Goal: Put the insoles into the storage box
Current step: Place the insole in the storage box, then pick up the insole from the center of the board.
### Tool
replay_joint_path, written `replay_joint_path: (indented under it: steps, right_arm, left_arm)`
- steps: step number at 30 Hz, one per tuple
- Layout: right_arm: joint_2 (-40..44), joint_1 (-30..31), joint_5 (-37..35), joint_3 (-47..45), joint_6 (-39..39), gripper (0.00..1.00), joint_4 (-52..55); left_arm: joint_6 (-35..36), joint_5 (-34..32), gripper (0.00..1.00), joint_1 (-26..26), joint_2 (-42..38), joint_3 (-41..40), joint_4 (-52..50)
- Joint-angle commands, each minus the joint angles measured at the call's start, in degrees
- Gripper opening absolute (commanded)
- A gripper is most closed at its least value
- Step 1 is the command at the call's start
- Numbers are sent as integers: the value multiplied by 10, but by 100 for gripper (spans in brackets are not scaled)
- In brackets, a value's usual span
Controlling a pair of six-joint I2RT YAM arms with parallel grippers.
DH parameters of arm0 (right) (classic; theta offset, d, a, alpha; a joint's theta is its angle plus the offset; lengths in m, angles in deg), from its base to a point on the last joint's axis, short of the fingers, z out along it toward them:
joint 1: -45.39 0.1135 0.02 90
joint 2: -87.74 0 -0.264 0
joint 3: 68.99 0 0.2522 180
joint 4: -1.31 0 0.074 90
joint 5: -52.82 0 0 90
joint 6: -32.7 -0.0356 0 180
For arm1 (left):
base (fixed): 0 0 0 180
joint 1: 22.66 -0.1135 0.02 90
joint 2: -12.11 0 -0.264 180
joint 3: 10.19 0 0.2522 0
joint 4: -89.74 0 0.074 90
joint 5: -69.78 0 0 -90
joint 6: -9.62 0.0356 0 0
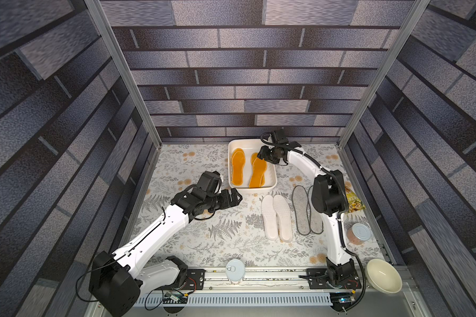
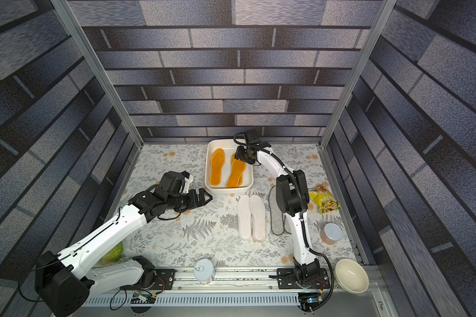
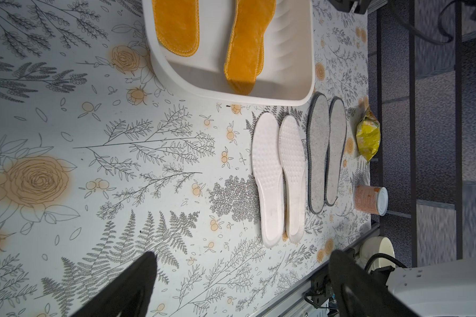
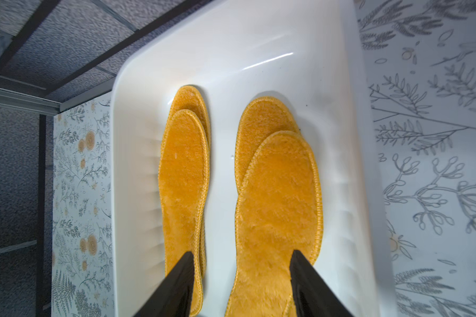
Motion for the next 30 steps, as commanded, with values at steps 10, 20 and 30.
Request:
replay_joint_path:
  steps: [10, 20, 30]
  right_arm:
    - [228, -4, 29, -132, 45, 60, -69]
    - [430, -3, 19, -332, 34, 65, -82]
    - [602, -5, 19, -498, 13, 69, -40]
  left_arm:
    - [2, 56, 100, 61, 132, 36, 24]
    - [11, 63, 100, 135, 260, 117, 29]
    - [10, 66, 100, 172, 342, 169, 23]
